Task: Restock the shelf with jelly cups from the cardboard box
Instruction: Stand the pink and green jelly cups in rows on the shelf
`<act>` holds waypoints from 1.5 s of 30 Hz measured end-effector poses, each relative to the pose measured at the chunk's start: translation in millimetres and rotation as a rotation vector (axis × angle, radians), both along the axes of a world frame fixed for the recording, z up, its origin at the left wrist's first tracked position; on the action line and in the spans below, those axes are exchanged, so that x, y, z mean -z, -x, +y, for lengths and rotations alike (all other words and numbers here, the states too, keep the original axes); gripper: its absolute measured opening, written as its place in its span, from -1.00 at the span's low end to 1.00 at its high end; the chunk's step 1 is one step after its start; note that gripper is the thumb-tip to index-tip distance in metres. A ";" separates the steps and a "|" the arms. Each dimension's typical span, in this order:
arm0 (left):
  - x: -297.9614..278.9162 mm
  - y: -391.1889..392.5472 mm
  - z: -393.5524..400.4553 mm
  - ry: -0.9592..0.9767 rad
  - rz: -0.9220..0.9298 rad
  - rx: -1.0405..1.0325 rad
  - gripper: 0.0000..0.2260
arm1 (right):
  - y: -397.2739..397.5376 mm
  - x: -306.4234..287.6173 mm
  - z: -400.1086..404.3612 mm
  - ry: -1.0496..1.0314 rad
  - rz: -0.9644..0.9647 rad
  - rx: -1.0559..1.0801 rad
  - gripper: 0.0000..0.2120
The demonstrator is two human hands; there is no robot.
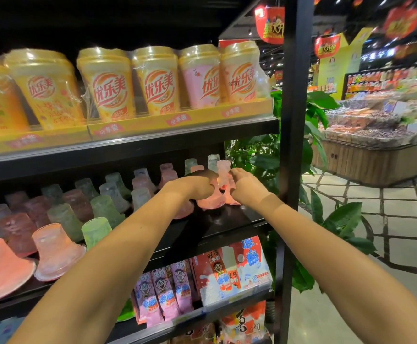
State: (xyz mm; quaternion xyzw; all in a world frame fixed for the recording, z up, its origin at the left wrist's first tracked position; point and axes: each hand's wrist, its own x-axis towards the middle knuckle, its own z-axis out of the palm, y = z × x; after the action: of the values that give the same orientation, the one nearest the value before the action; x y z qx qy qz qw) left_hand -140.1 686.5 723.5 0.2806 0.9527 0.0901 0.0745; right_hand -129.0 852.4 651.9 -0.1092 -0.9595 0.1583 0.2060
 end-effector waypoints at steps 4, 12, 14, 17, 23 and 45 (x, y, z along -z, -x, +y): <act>-1.8 1.7 -0.6 0.052 0.044 0.052 -0.65 | -7.1 -9.5 -4.0 -0.008 -0.023 -0.002 -0.48; -14.3 2.5 -29.2 0.047 0.086 0.041 -0.64 | -17.4 -37.6 -22.4 -0.056 -0.024 0.030 -0.57; -18.0 5.1 -43.7 0.027 0.056 0.010 -0.66 | -18.7 -46.0 -32.2 -0.111 -0.077 0.054 -0.67; -21.7 7.2 -69.1 -0.016 0.095 0.005 -0.69 | -16.5 -54.3 -50.0 -0.122 -0.104 0.049 -0.62; -29.8 18.0 -145.5 -0.018 0.182 -0.060 -0.60 | -6.6 -59.6 -112.7 -0.059 -0.142 -0.054 -0.83; 14.0 2.6 -352.1 -0.038 0.224 -0.029 -0.56 | -21.3 -46.0 -284.8 -0.099 0.065 -0.566 -0.60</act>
State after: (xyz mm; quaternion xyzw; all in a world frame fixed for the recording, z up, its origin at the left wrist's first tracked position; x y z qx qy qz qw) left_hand -142.7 334.4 709.5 0.2765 0.9571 0.0771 -0.0391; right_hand -107.8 567.6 697.9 0.1784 -0.9512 0.1657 0.1895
